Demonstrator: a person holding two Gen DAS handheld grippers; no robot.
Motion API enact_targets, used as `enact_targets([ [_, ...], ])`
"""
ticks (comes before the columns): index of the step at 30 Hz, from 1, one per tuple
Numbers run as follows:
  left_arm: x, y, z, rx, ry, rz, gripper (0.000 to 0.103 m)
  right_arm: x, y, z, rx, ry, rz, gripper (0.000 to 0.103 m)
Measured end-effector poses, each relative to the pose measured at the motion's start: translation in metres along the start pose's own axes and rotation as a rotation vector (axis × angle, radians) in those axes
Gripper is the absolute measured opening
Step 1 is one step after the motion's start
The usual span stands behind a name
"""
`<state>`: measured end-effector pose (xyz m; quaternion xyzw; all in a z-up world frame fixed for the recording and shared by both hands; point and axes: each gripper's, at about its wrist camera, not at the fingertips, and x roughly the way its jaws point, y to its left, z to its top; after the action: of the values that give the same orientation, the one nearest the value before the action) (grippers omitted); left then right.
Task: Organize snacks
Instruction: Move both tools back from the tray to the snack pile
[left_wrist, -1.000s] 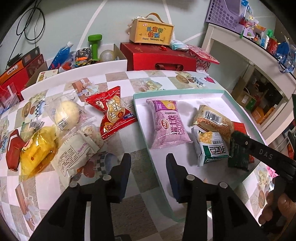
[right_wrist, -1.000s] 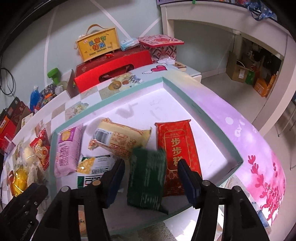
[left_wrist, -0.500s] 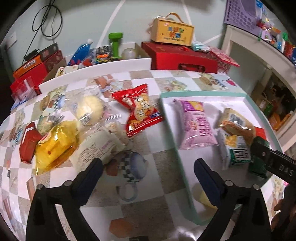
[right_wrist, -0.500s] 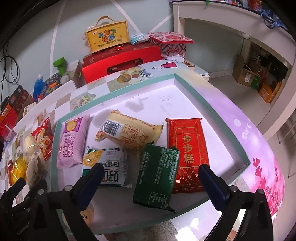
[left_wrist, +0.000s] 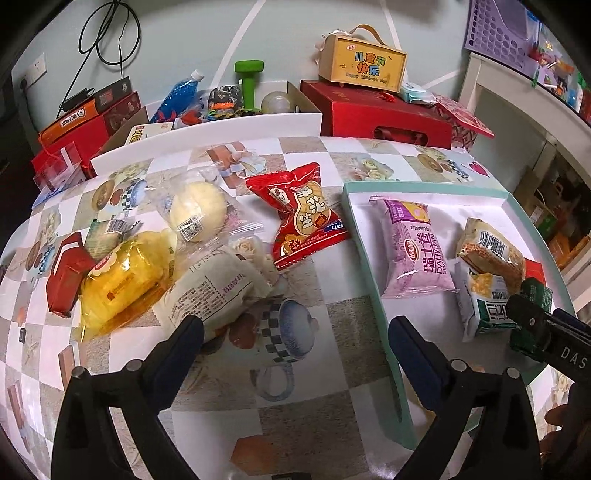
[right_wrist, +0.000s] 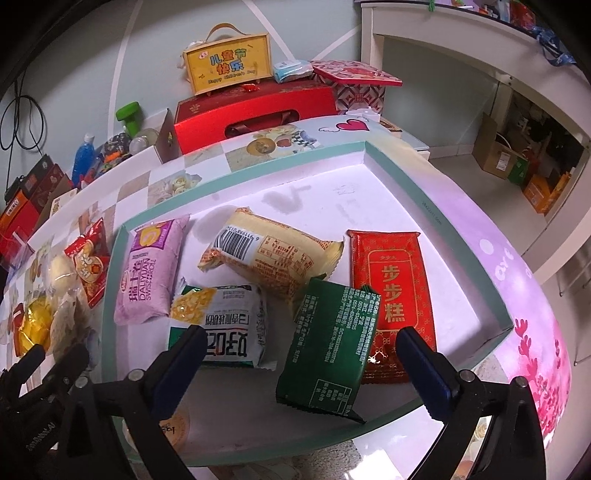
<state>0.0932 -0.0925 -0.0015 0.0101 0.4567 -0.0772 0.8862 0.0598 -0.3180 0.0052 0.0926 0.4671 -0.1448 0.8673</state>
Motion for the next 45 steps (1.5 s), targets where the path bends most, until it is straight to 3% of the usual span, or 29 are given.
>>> enact_targets([
  [13,-0.008,0.012,0.002,-0.013,-0.008,0.003,0.1,-0.015,0.019,0.003,-0.037,-0.029,-0.014,0.103],
  [20,-0.017,0.033,0.006,-0.049,-0.024,0.032,0.1,-0.024,0.053,0.005,-0.075,-0.043,0.021,0.103],
  [27,-0.028,0.075,0.007,-0.115,-0.044,0.087,0.1,-0.031,0.1,-0.002,-0.126,-0.049,0.103,0.103],
  [34,-0.037,0.126,0.002,-0.193,-0.051,0.155,0.1,-0.034,0.141,-0.013,-0.193,-0.048,0.122,0.103],
  [45,-0.046,0.2,-0.016,-0.369,-0.064,0.17,0.1,-0.033,0.213,-0.033,-0.314,-0.063,0.216,0.103],
])
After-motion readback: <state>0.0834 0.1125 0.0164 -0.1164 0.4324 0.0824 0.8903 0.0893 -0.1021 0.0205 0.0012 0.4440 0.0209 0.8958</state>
